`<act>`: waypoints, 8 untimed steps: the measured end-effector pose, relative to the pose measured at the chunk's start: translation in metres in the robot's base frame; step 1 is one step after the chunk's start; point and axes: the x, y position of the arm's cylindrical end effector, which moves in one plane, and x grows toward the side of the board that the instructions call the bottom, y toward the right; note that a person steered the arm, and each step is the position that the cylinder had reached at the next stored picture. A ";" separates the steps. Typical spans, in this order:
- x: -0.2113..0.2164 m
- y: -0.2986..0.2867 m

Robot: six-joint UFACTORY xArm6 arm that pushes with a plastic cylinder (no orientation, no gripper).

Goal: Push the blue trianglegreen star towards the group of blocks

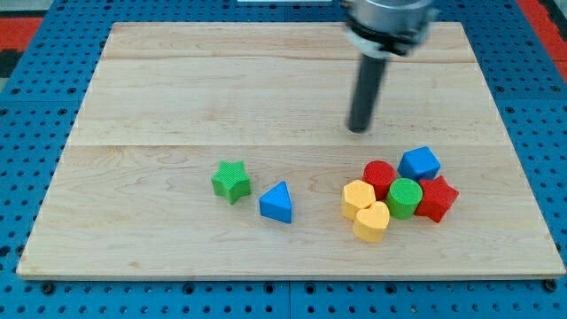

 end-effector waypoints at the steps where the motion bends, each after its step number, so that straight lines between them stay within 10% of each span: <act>1: -0.013 -0.113; 4: 0.082 -0.203; 8: 0.133 -0.055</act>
